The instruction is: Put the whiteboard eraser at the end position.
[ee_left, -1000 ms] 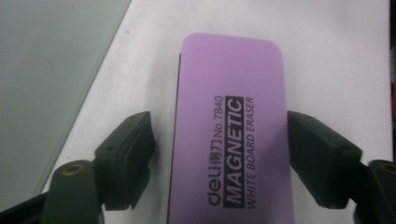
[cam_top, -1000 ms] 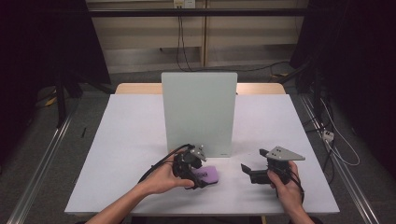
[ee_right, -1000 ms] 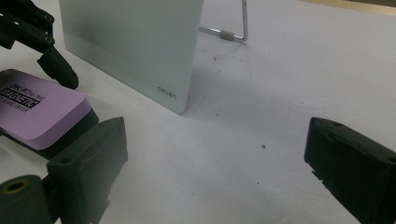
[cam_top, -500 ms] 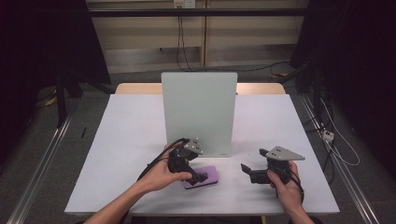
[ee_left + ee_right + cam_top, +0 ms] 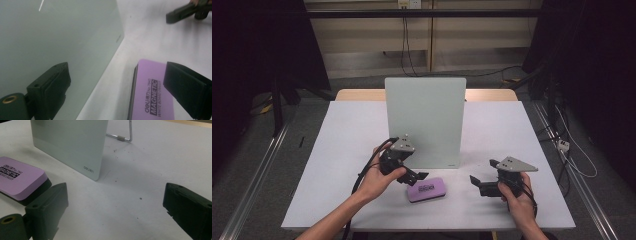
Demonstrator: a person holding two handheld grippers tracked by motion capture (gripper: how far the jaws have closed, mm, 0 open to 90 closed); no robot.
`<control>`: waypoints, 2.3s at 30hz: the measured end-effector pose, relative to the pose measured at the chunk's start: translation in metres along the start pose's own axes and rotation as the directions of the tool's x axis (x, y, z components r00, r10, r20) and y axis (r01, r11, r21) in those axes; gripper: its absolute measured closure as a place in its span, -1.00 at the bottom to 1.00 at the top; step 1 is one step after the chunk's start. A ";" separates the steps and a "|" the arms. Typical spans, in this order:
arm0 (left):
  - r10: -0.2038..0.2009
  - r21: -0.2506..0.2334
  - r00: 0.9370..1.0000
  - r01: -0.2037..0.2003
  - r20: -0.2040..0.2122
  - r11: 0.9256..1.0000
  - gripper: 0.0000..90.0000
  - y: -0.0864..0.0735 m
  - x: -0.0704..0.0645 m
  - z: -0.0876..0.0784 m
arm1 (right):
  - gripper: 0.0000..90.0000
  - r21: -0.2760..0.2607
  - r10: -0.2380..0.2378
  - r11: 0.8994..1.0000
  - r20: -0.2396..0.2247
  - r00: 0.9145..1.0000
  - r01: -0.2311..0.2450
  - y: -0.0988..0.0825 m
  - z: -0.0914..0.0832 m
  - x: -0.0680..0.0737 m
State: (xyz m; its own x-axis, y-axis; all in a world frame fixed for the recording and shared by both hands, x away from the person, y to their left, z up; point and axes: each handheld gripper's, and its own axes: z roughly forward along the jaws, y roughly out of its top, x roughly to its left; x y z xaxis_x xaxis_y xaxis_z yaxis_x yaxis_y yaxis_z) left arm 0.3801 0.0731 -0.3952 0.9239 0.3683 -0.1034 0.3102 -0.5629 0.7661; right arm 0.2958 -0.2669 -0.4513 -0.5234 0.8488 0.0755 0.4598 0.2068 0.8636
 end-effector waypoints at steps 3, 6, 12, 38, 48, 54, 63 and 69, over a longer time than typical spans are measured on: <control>-0.015 -0.011 0.999 0.015 -0.045 1.000 -0.85 -0.002 0.001 -0.004 | -0.86 0.000 0.002 1.000 0.000 1.000 -0.002 0.000 0.000 0.000; -0.063 -0.022 0.997 0.063 -0.037 0.998 -0.85 -0.007 0.005 -0.009 | -0.86 -0.002 0.005 1.000 -0.001 1.000 -0.005 0.000 -0.001 0.000; -0.080 -0.037 0.994 0.077 -0.079 0.996 -0.86 -0.019 0.008 -0.021 | -0.86 -0.002 0.006 1.000 0.001 1.000 -0.006 0.000 -0.001 0.000; -0.148 -0.109 0.962 0.125 -0.230 0.986 -0.86 -0.061 0.026 -0.066 | -0.86 0.006 0.019 1.000 0.017 1.000 -0.019 -0.004 -0.005 0.000; -0.169 -0.132 0.944 0.136 -0.284 0.982 -0.86 -0.077 0.026 -0.082 | -0.86 0.005 0.029 1.000 0.031 0.999 -0.029 -0.006 -0.009 -0.001; -0.204 -0.144 0.928 0.166 -0.312 0.976 -0.86 -0.091 0.027 -0.086 | -0.86 0.006 0.029 1.000 0.036 0.999 -0.030 -0.006 -0.010 -0.002; -0.230 -0.153 0.917 0.189 -0.327 0.970 -0.86 -0.107 0.023 -0.093 | -0.86 0.012 0.032 0.999 0.039 0.999 -0.032 -0.007 -0.010 -0.002; -0.264 -0.176 0.907 0.216 -0.327 0.961 -0.86 -0.122 0.020 -0.092 | -0.86 0.017 0.030 0.999 0.037 0.999 -0.030 -0.007 -0.010 -0.001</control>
State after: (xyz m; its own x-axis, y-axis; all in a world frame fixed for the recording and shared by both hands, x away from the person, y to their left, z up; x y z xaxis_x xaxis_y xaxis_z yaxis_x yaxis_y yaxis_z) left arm 0.3399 0.2167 -0.4325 0.6833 0.7248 -0.0881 0.4578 -0.3314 0.8249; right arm 0.2857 -0.2744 -0.4525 -0.4825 0.8720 0.0826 0.4879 0.1892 0.8522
